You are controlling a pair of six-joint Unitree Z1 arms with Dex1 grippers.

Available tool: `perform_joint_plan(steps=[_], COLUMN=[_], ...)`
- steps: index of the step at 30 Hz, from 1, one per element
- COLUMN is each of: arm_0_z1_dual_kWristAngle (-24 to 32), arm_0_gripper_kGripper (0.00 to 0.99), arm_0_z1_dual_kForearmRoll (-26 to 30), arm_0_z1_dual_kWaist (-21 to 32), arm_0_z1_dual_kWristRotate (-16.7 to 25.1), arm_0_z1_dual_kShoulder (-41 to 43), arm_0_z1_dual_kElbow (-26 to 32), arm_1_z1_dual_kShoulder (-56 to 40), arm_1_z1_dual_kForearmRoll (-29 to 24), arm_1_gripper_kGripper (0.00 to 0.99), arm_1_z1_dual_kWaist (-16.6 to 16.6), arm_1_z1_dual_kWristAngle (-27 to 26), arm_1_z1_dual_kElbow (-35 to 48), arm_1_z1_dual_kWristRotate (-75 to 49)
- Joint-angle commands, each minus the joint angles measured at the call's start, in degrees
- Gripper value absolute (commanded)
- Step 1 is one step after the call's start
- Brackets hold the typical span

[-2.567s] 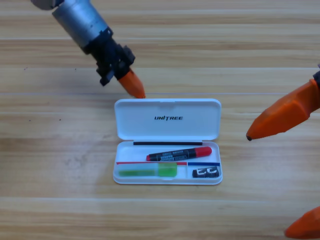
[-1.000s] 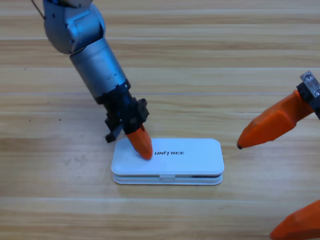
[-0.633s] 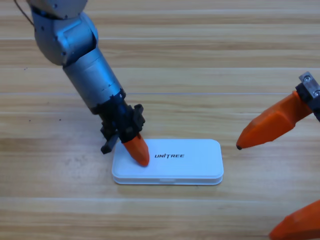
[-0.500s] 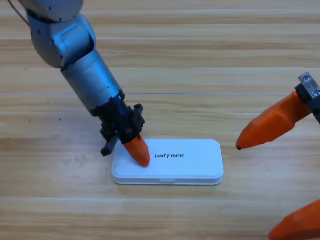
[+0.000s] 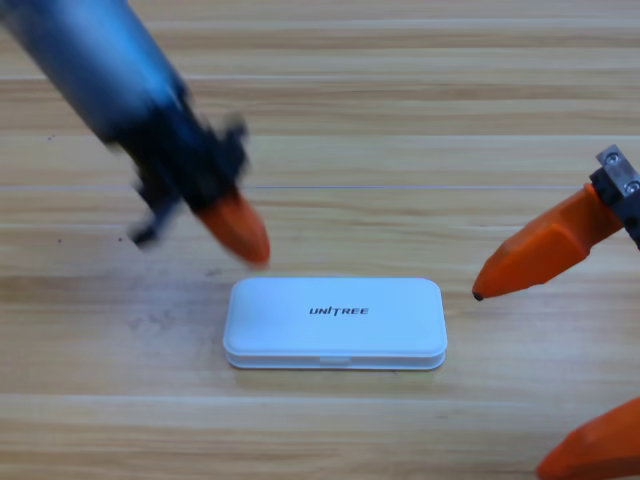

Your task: Clean up eraser and pencils

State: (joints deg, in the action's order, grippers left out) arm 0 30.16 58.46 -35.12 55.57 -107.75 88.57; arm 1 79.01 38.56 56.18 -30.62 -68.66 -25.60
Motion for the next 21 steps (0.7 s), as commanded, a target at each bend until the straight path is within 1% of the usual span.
perform_joint_plan(steps=[1,3,7,10,12,13,14,15,16,21], arm_0_z1_dual_kWristAngle=[2.53,2.62,2.35,2.62,2.62,2.44,2.35,2.35,2.35,2.44], arm_0_gripper_kGripper=[0.000,0.000,0.000,0.000,0.000,0.256,0.601,0.911,0.986,0.990], arm_0_z1_dual_kForearmRoll=[5.00,6.67,7.19,7.28,7.54,8.34,8.51,8.51,8.51,8.42], arm_0_z1_dual_kWaist=[-4.00,-4.61,-4.96,-5.67,-6.28,-6.28,-6.19,-6.19,-6.19,-6.19], arm_0_z1_dual_kWristRotate=[-2.66,-3.01,-3.18,-5.73,-6.35,-6.70,-7.40,-7.93,-8.46,-9.51], arm_0_z1_dual_kShoulder=[16.87,19.25,21.62,21.80,21.80,21.88,22.06,22.24,22.32,23.20], arm_0_z1_dual_kElbow=[1.17,1.52,-0.68,-1.82,-2.26,-2.35,-2.79,-3.05,-3.14,-4.20], arm_1_z1_dual_kShoulder=[2.37,2.37,2.37,2.37,2.37,2.46,2.37,2.46,2.46,2.46], arm_1_z1_dual_kForearmRoll=[-1.12,-1.12,-1.12,-1.21,-1.21,-1.12,-1.21,-1.12,-1.21,-1.12], arm_1_gripper_kGripper=[0.985,0.985,0.986,0.986,0.986,0.986,0.986,0.986,0.986,0.986], arm_1_z1_dual_kWaist=[-1.16,-1.16,-1.16,-1.16,-1.16,-1.16,-1.16,-1.16,-1.16,-1.16], arm_1_z1_dual_kWristAngle=[-1.11,-1.11,-1.11,-1.02,-1.02,-1.02,-1.02,-1.02,-1.02,-1.02], arm_1_z1_dual_kElbow=[0.89,0.89,0.80,0.80,0.80,0.80,0.80,0.80,0.80,0.80], arm_1_z1_dual_kWristRotate=[0.55,0.63,0.72,0.81,0.81,0.81,0.90,0.90,0.90,0.99])
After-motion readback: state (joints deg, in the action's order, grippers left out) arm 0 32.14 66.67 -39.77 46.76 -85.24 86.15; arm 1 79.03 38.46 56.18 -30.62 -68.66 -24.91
